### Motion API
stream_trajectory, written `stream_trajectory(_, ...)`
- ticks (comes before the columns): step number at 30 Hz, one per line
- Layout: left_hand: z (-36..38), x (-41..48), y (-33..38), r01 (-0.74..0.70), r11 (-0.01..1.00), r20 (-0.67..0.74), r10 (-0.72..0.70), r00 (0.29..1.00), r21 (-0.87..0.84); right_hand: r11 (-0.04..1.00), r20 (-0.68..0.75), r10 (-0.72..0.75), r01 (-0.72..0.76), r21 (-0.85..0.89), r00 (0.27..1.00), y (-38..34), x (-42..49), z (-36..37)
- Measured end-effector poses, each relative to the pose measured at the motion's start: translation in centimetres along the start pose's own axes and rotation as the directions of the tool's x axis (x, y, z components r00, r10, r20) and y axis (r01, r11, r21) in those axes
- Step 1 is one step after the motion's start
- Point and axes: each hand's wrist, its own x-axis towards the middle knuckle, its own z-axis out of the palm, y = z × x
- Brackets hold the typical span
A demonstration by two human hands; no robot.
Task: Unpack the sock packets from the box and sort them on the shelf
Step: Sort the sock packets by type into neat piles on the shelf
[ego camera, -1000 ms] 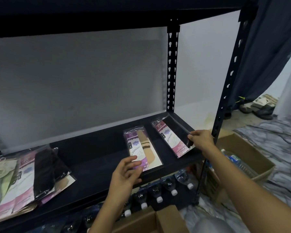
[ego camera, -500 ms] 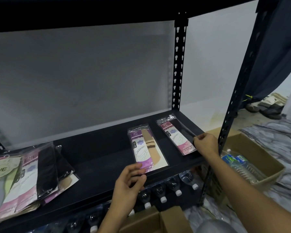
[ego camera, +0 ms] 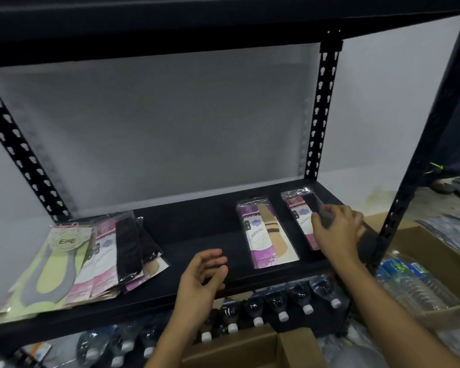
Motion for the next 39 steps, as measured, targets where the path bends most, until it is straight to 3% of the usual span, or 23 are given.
stream_trajectory(3, -3.3, -0.8, 0.7, -0.020, 1.000, -0.073, 0.020, 0.997, 0.000, 0.994, 0.026, -0.075, 0.073, 0.077, 0.997, -4.0, -2.6, 0.7)
stream_trajectory(11, -13.4, -3.8, 2.4, -0.033, 0.997, -0.335, 0.052, 0.941, 0.064, 0.891, 0.277, -0.257, 0.116, 0.438, 0.926, -16.7, -11.5, 4.5)
stream_trajectory(20, -22.2, -6.3, 2.3, 0.065, 0.983, -0.505, 0.030, 0.863, 0.169, 0.894, 0.551, -0.303, 0.032, 0.447, 0.778, -23.8, -18.5, 11.3)
stream_trajectory(28, -26.7, -5.6, 1.1, 0.154, 0.950, -0.578, 0.034, 0.815, 0.273, 0.956, 0.652, -0.207, 0.008, 0.294, 0.730, -25.7, -19.9, 15.3)
stream_trajectory(32, -28.9, -4.5, 1.0, 0.294, 0.858, -0.662, 0.069, 0.746, 0.421, 0.965, 0.665, -0.171, -0.013, 0.262, 0.727, -26.4, -20.0, 16.3)
stream_trajectory(36, -29.9, -3.3, 0.9, 0.456, 0.721, -0.685, 0.036, 0.727, 0.522, 0.964, 0.662, -0.169, -0.017, 0.264, 0.730, -26.8, -20.2, 16.7)
stream_trajectory(39, -30.0, -2.5, 0.8, 0.531, 0.642, -0.691, -0.002, 0.723, 0.553, 0.933, 0.706, -0.134, -0.151, 0.327, 0.696, -27.2, -20.3, 16.7)
